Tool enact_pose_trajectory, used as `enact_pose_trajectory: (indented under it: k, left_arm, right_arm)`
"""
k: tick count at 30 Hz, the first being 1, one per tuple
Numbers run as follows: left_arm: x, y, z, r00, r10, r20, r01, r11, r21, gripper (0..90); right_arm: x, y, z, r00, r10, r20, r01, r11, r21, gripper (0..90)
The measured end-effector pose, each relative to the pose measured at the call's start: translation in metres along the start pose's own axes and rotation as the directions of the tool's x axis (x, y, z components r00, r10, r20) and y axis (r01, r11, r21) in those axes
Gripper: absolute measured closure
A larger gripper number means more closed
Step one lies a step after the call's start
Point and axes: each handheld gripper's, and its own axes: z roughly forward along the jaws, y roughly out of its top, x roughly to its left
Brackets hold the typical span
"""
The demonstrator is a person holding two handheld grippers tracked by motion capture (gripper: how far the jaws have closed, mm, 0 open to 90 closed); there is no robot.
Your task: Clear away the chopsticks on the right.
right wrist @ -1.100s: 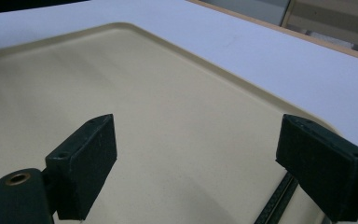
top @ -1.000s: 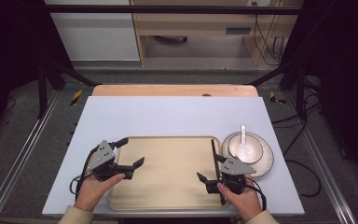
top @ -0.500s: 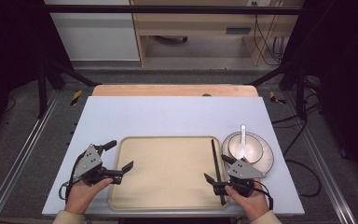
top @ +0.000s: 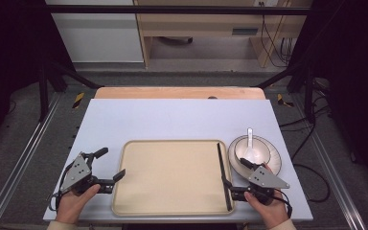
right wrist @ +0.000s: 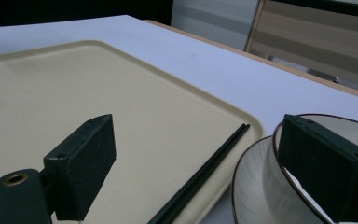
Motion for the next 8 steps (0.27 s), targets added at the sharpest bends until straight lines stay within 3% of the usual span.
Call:
enact_pose_trajectory:
  k: [8]
  left_arm:
    - [0.0032,-0.0011,-0.0022,0.9999,-0.013,-0.007,0.013,0.9997,-0.022,4.0]
  right_arm:
    - [-0.0073,-0.0018,-0.0075,0.9993,0.035,0.014,-0.034,0.999,-0.012,8.9]
